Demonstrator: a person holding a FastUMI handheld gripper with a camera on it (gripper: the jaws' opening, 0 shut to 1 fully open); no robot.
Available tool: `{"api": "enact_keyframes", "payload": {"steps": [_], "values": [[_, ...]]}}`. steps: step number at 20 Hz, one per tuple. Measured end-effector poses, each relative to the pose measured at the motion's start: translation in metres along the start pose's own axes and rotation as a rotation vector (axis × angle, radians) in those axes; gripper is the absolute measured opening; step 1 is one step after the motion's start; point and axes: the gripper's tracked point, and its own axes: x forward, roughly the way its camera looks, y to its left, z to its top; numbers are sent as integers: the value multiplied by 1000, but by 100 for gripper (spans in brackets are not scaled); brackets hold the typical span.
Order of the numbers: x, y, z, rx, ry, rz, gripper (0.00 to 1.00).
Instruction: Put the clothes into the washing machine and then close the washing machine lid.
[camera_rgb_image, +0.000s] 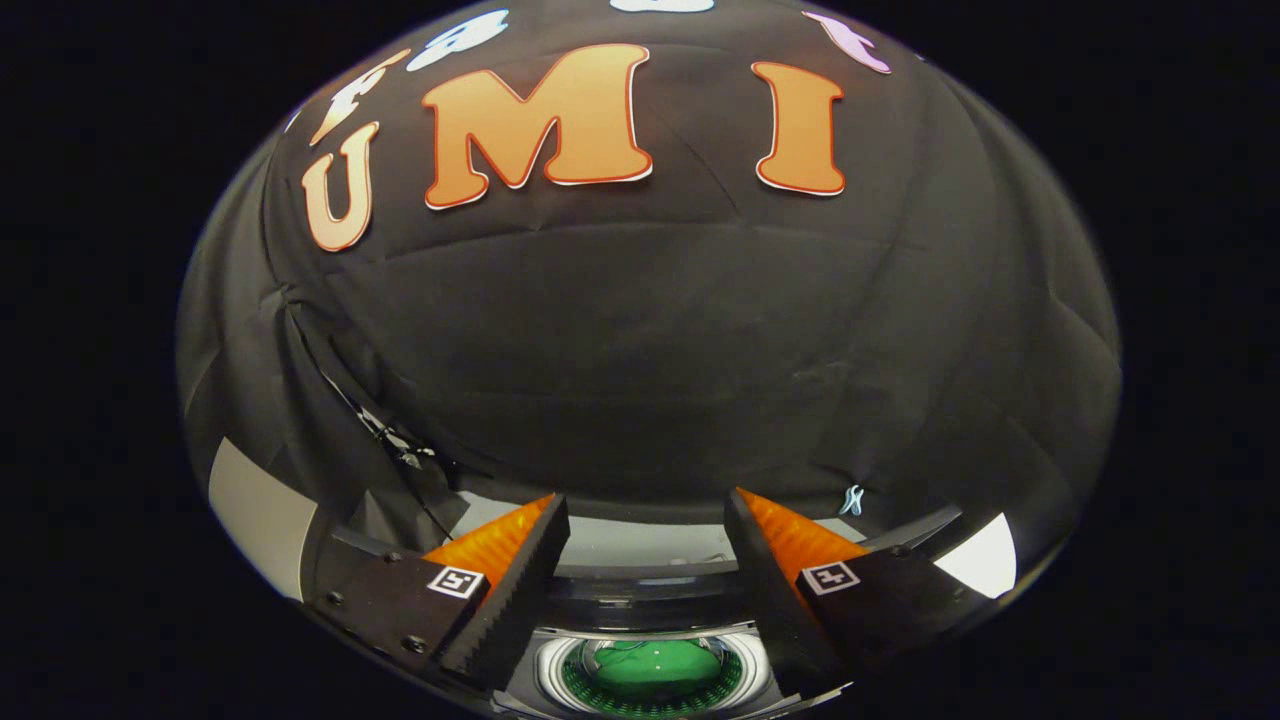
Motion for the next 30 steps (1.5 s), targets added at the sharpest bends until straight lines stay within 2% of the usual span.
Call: {"api": "enact_keyframes", "payload": {"steps": [8,16,19,22,25,30], "values": [[-29,0,-19,-10,-2,21,100],[-78,-2,-64,-1,-10,4,100],[-97,-3,-96,7,0,-15,100],[-114,0,-149,56,81,3,100],[-129,-9,-185,124,124,-42,100],[-166,-16,-182,150,72,-117,99]]}}
